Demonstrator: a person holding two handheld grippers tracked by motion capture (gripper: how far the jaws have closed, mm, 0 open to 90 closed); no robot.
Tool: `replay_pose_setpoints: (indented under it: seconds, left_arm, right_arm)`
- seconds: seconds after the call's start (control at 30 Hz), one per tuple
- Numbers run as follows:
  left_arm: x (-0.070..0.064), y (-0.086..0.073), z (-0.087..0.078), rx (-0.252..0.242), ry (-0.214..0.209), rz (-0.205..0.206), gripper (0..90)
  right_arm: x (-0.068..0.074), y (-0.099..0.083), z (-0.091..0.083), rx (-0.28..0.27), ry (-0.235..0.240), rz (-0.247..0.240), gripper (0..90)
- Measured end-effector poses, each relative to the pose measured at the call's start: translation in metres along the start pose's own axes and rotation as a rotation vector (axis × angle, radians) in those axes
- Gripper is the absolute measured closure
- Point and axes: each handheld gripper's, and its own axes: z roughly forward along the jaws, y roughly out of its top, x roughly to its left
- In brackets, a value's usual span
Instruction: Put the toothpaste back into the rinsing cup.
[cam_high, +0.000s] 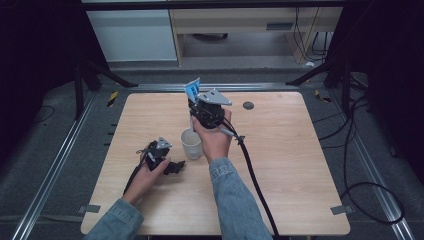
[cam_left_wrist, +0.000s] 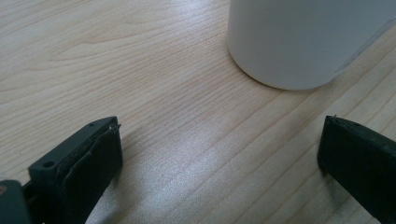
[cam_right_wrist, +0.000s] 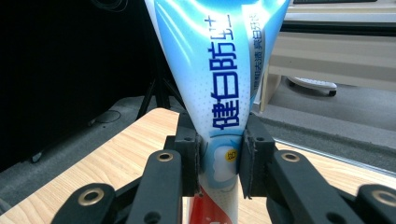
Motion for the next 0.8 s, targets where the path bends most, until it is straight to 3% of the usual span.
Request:
replay_pose_setpoints:
  seconds: [0.8]
  left_arm:
    - [0.000,0.000,0.000,0.001,-0.001,0.001,0.0]
  right_arm:
    - [0.009,-0.018,-0.001,0.013,0.016,0.019,72.4]
